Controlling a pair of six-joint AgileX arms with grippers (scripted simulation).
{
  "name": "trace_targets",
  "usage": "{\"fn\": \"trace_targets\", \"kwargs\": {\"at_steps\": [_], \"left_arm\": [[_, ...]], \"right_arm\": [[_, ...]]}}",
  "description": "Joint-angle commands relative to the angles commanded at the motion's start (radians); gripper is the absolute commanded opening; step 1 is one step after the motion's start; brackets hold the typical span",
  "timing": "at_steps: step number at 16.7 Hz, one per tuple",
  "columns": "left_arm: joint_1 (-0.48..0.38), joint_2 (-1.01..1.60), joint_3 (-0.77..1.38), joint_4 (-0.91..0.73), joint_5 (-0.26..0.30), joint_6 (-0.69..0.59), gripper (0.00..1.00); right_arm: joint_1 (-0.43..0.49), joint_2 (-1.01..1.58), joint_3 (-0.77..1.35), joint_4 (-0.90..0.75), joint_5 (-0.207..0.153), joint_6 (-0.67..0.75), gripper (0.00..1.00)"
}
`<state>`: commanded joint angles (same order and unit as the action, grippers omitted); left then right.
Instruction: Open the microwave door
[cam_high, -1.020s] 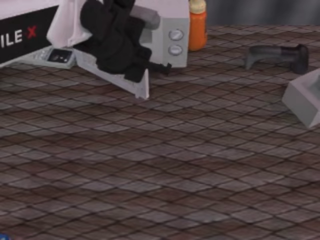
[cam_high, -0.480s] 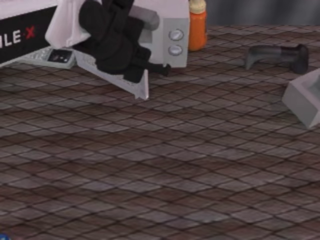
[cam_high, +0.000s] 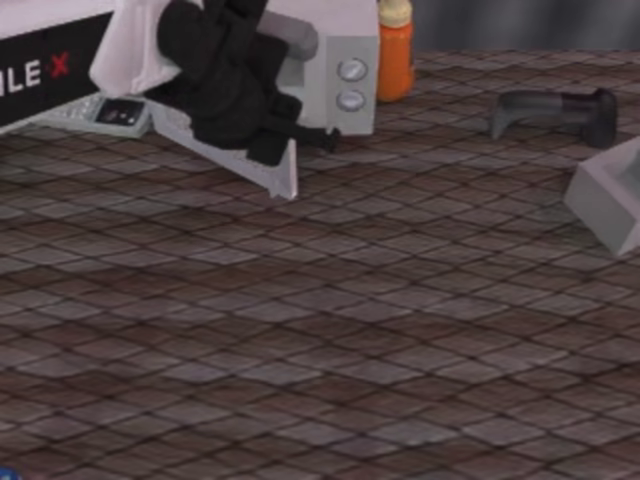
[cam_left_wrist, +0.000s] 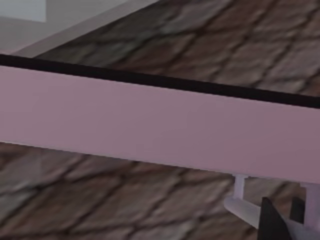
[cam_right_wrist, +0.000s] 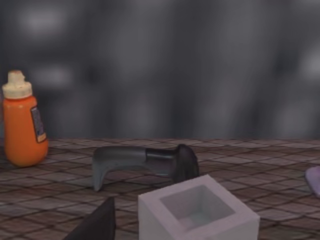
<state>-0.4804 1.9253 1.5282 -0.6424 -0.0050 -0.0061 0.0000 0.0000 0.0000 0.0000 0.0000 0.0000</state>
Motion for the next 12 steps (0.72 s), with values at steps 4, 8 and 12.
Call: {"fn": "trace_targets", "kwargs": {"at_steps": [4, 8, 12], "left_arm": [[0.000, 0.000, 0.000, 0.000, 0.000, 0.000, 0.00], [0.000, 0.000, 0.000, 0.000, 0.000, 0.000, 0.00], [0.005, -0.014, -0.024, 0.005, 0.023, 0.028, 0.00]], "right_arm": [[0.000, 0.000, 0.000, 0.000, 0.000, 0.000, 1.00], [0.000, 0.000, 0.000, 0.000, 0.000, 0.000, 1.00], [0.000, 0.000, 0.000, 0.000, 0.000, 0.000, 1.00]]}}
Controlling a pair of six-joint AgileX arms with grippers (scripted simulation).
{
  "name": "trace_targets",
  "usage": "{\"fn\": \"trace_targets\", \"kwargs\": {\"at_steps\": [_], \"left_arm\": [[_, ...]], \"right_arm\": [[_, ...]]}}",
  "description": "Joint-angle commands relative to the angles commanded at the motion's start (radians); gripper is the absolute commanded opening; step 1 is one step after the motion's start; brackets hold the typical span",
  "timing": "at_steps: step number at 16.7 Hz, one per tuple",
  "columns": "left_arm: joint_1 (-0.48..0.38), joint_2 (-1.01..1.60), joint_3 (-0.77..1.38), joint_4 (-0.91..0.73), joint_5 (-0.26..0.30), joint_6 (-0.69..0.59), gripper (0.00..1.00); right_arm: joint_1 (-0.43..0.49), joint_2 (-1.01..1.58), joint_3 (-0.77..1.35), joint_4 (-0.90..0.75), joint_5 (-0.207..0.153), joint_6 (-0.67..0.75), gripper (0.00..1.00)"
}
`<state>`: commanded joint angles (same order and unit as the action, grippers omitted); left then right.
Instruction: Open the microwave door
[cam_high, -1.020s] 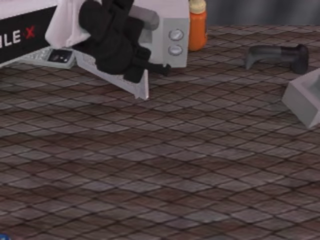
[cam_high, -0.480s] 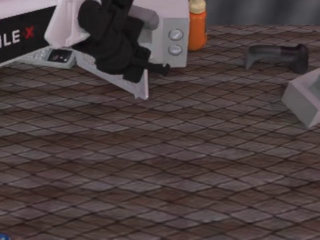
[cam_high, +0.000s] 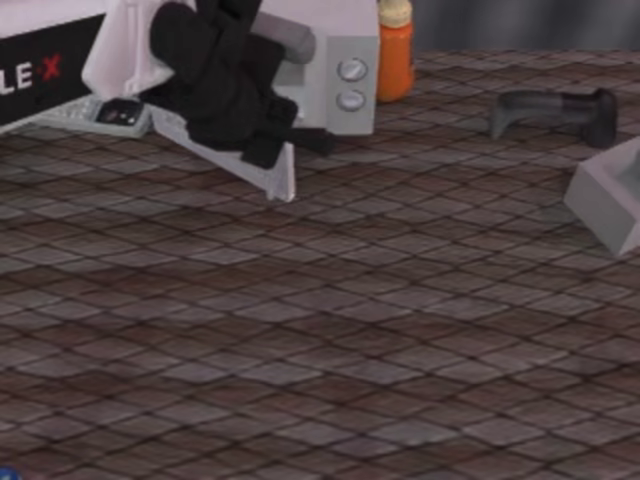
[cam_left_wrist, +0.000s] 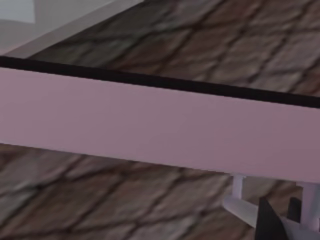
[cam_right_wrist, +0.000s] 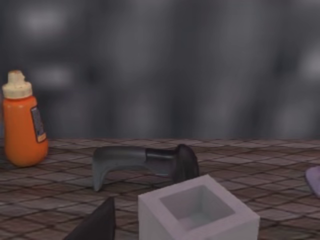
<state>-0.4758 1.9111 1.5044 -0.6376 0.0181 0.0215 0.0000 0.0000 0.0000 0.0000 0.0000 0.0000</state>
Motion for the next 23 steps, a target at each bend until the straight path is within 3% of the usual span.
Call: {"fn": "trace_targets", "kwargs": {"at_steps": [5, 23], "left_arm": [[0.032, -0.043, -0.052, 0.010, 0.044, 0.088, 0.00], [0.032, -0.043, -0.052, 0.011, 0.045, 0.088, 0.00]], "right_arm": [[0.000, 0.000, 0.000, 0.000, 0.000, 0.000, 1.00], [0.000, 0.000, 0.000, 0.000, 0.000, 0.000, 1.00]]}}
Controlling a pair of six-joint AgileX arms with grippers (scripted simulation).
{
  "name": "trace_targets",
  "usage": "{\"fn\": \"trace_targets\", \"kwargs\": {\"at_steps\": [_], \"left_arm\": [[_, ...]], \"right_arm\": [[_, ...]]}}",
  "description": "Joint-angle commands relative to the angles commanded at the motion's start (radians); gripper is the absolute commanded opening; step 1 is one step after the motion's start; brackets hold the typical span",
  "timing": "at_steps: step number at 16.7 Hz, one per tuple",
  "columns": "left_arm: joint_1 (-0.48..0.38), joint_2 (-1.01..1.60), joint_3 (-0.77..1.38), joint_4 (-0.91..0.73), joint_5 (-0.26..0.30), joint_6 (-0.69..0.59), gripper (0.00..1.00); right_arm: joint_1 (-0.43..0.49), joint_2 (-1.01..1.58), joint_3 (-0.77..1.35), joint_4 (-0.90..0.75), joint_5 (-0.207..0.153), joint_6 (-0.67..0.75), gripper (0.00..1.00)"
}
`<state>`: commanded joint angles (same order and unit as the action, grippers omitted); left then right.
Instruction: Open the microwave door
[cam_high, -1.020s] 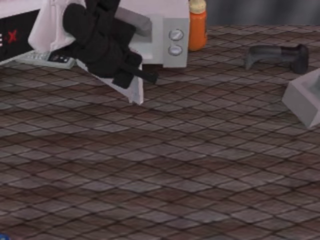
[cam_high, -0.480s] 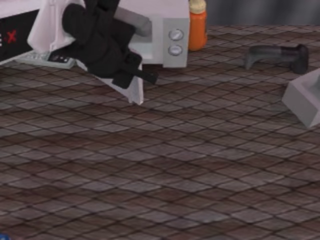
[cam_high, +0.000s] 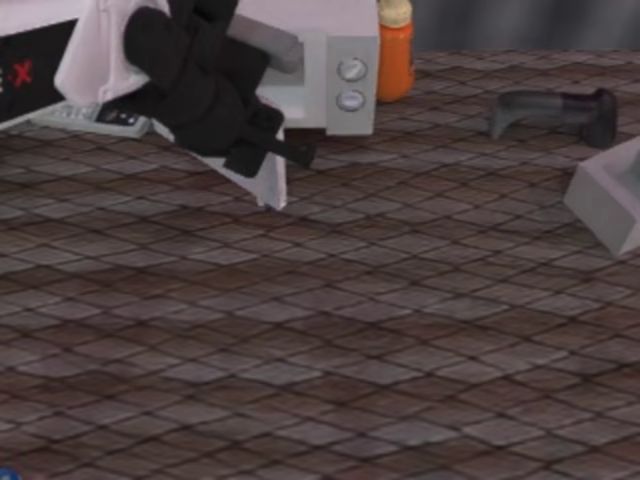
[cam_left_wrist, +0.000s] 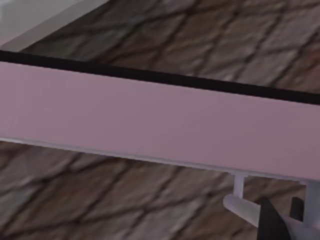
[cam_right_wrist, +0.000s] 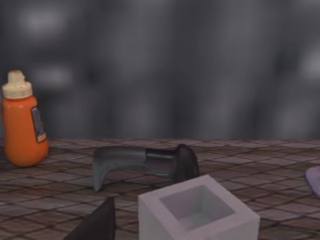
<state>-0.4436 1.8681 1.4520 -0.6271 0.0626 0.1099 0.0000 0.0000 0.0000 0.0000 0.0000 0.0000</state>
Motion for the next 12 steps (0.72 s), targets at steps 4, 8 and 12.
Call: {"fn": "trace_targets", "kwargs": {"at_steps": [4, 8, 12], "left_arm": [[0.000, 0.000, 0.000, 0.000, 0.000, 0.000, 0.00], [-0.005, 0.002, -0.006, 0.000, 0.009, -0.002, 0.00], [0.023, -0.026, -0.037, -0.001, 0.044, 0.070, 0.00]], "right_arm": [[0.000, 0.000, 0.000, 0.000, 0.000, 0.000, 1.00], [0.000, 0.000, 0.000, 0.000, 0.000, 0.000, 1.00], [0.000, 0.000, 0.000, 0.000, 0.000, 0.000, 1.00]]}}
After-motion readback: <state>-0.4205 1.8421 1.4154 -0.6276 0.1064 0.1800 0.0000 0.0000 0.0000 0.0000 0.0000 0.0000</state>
